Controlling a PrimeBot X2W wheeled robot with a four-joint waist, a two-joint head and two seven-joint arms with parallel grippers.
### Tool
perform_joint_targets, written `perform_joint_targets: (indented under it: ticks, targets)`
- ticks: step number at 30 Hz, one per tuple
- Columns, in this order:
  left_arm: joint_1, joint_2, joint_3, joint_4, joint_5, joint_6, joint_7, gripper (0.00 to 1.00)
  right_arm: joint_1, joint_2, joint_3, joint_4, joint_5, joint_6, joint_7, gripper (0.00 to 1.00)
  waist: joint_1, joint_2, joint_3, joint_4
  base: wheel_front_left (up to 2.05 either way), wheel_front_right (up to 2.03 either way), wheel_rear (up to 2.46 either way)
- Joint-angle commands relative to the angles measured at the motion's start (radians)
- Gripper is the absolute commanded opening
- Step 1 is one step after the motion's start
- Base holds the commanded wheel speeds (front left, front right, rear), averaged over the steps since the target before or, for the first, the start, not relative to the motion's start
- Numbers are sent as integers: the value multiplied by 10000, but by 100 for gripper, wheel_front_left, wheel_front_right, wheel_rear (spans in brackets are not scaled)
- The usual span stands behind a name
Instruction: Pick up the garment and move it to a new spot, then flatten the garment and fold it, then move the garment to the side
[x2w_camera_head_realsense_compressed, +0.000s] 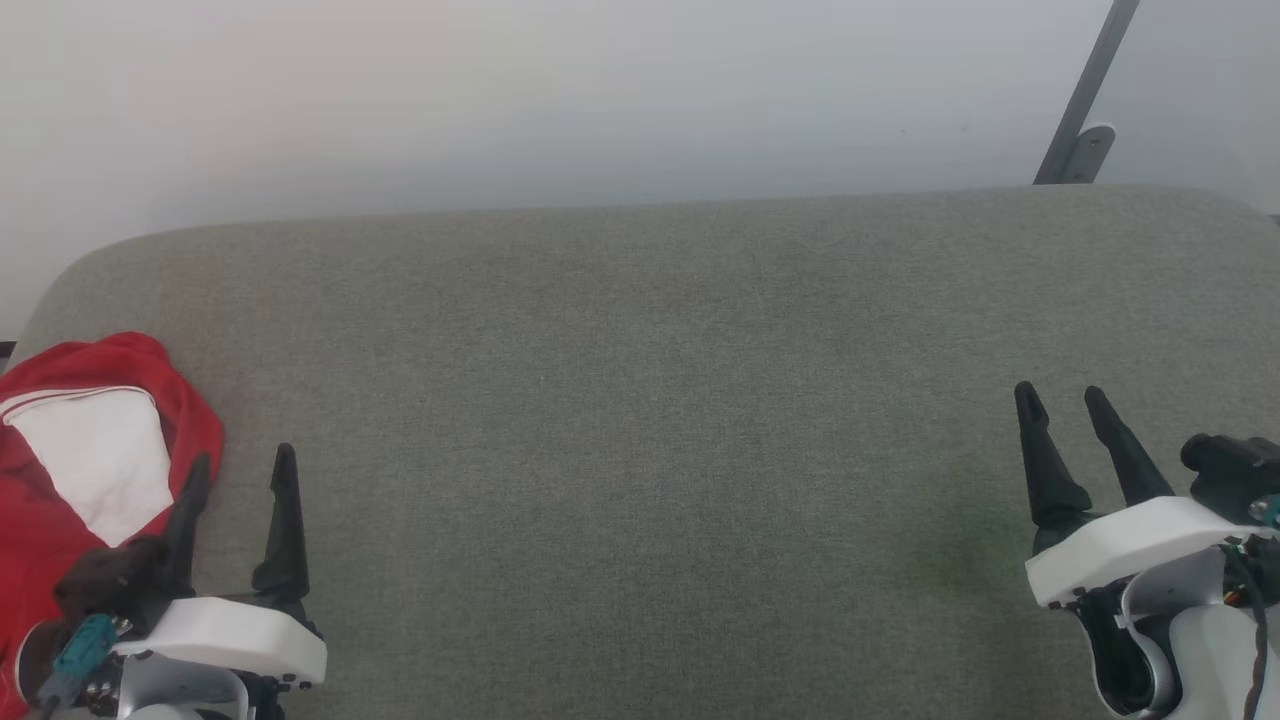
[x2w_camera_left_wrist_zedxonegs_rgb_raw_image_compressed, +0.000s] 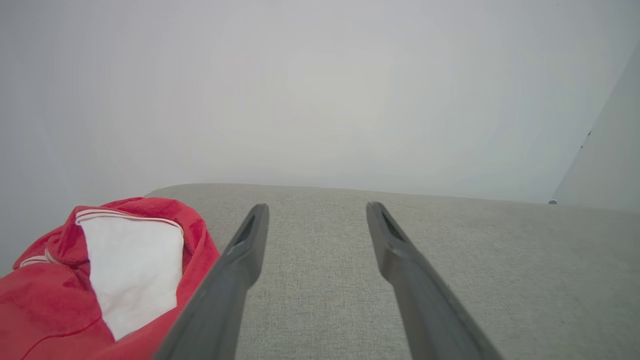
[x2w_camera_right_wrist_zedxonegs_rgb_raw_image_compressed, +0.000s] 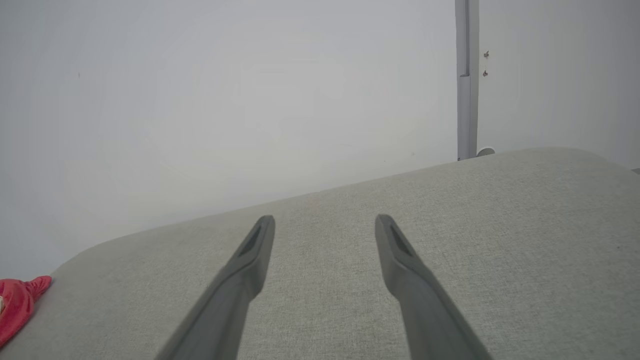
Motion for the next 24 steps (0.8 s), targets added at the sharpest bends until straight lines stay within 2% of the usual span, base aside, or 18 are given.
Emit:
perform_joint_targets:
  ticks: [1, 24]
  targets:
    - [25, 64, 20, -95, 344, -30, -107, 100, 5, -65, 31, -121, -238, 6, -81, 100, 0, 0, 3, 1, 0, 0, 0]
    - [201, 159, 74, -306, 1770, 73, -519, 100, -74, -149, 123, -145, -1628, 6, -369, 100, 0, 0, -22, -37, 0, 0, 0]
